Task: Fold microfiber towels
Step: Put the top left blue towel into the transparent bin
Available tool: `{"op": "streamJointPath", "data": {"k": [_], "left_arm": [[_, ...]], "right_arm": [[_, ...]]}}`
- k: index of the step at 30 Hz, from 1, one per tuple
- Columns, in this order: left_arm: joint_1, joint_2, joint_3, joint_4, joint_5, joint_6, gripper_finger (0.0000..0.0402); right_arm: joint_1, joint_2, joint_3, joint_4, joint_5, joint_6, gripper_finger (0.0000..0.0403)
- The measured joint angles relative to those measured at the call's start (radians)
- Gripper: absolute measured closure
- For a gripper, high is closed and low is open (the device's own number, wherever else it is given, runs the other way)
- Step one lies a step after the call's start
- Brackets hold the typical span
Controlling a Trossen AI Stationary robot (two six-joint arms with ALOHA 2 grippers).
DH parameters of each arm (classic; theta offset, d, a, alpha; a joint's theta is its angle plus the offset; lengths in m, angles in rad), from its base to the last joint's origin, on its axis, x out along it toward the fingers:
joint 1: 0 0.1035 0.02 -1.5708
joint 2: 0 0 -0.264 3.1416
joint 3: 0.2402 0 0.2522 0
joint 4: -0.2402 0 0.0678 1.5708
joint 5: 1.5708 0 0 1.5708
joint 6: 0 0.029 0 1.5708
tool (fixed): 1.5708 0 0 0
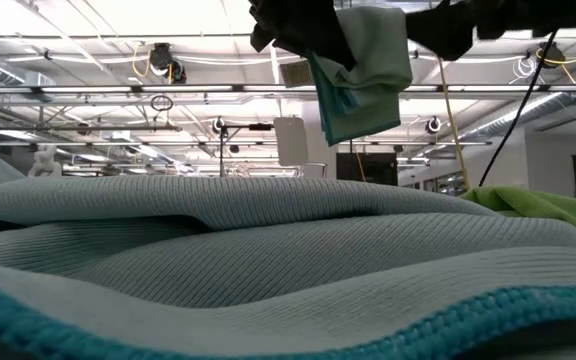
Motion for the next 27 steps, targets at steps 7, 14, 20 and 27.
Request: {"op": "streamJointPath", "data": {"k": [7, 14, 20, 27], "left_arm": [[-0.001, 0.000, 0.000, 0.030, 0.030, 0.003, 0.0368], [-0.014, 0.000, 0.000, 0.022, 0.030, 0.006, 0.0356], [-0.014, 0.000, 0.000, 0.021, 0.030, 0.006, 0.0360], [-0.016, 0.001, 0.000, -0.001, 0.028, -0.002, 0.0325]], "right_arm": [[-0.061, 0.136, 0.038, -0.020, 0.001, -0.024, 0.0028], [-0.067, 0.146, 0.038, -0.057, -0.003, 0.017, 0.0135], [-0.078, 0.146, 0.038, -0.064, -0.048, 0.055, 0.0291], [-0.084, 0.144, 0.039, -0.082, -0.052, 0.034, 0.0376]]}}
